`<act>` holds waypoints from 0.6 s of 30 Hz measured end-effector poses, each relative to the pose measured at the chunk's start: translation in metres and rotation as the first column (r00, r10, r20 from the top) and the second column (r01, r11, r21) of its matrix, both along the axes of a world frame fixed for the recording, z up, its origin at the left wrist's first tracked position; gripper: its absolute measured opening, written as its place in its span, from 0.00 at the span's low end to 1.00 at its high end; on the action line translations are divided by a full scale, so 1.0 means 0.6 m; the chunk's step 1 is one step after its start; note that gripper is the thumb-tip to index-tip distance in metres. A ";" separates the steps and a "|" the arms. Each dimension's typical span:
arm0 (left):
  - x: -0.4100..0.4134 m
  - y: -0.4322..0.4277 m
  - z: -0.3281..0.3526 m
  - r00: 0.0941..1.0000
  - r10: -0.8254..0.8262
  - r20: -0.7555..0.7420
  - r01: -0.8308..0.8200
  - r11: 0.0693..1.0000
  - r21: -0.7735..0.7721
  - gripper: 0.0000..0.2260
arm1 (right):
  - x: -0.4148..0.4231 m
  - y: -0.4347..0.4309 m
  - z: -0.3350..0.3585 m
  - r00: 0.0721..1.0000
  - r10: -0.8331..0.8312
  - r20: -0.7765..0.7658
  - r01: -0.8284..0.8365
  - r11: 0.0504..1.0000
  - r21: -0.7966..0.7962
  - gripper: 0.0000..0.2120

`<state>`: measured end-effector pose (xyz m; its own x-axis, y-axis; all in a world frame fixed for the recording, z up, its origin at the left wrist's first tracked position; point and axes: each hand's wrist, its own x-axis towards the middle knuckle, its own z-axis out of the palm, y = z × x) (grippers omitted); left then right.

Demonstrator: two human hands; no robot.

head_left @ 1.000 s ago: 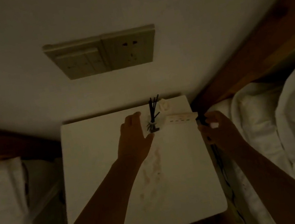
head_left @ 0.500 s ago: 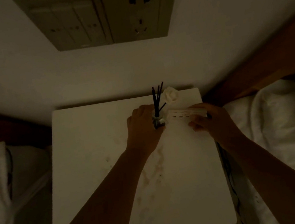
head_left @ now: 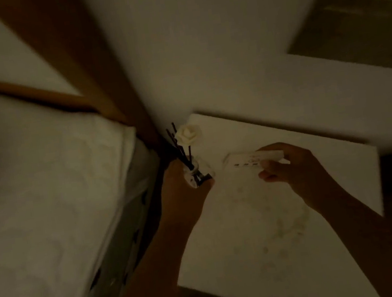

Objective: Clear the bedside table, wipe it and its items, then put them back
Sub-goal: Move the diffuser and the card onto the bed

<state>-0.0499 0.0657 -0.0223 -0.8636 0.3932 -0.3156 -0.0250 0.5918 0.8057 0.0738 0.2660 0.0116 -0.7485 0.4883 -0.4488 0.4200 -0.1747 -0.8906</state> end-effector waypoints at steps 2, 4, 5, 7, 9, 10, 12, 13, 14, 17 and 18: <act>-0.032 -0.089 0.009 0.994 0.100 -0.038 -0.102 0.993 -0.052 0.23 | -0.070 -0.065 -0.003 0.992 0.128 -0.005 -0.128 0.992 0.002 0.11; -0.051 -0.178 0.019 0.980 0.193 -0.057 -0.199 0.972 -0.123 0.23 | -0.131 -0.135 -0.001 0.965 0.263 -0.006 -0.263 0.965 0.005 0.10; -0.054 -0.222 0.023 0.969 0.244 -0.042 -0.247 0.962 -0.116 0.23 | -0.159 -0.173 0.003 0.946 0.325 -0.006 -0.325 0.946 0.003 0.09; -0.053 -0.315 0.031 0.930 0.365 -0.029 -0.366 0.928 -0.074 0.23 | -0.215 -0.258 0.009 0.906 0.422 -0.012 -0.422 0.906 -0.010 0.11; -0.046 -0.407 0.038 0.878 0.475 -0.063 -0.479 0.876 -0.064 0.22 | -0.266 -0.351 0.016 0.851 0.524 -0.019 -0.525 0.850 -0.041 0.12; -0.042 -0.449 0.040 0.856 0.511 -0.082 -0.516 0.853 -0.071 0.22 | -0.287 -0.393 0.018 0.812 0.584 -0.020 -0.584 0.811 -0.036 0.12; -0.033 -0.521 0.038 0.809 0.579 -0.098 -0.587 0.805 -0.089 0.22 | -0.321 -0.463 0.018 0.709 0.705 0.002 -0.705 0.708 0.038 0.10; -0.024 -0.565 0.033 0.773 0.628 -0.093 -0.635 0.766 -0.098 0.22 | -0.336 -0.505 0.015 0.653 0.757 0.024 -0.757 0.651 0.057 0.09; -0.016 -0.599 0.030 0.741 0.665 -0.089 -0.671 0.734 -0.102 0.22 | -0.347 -0.537 0.012 0.619 0.784 0.042 -0.785 0.617 0.055 0.09; 0.009 -0.686 0.015 0.677 0.731 -0.088 -0.736 0.668 -0.110 0.21 | -0.368 -0.635 -0.005 0.515 0.855 0.061 -0.857 0.514 0.037 0.09; 0.014 -0.702 0.010 0.675 0.732 -0.091 -0.737 0.666 -0.116 0.20 | -0.370 -0.658 -0.009 0.494 0.867 0.067 -0.870 0.493 0.032 0.09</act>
<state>-0.0415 -0.3554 -0.0162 -0.8653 -0.4161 -0.2796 -0.4730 0.4929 0.7303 -0.1485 -0.1285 0.0063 -0.7920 -0.3753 -0.4816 0.3635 0.3438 -0.8658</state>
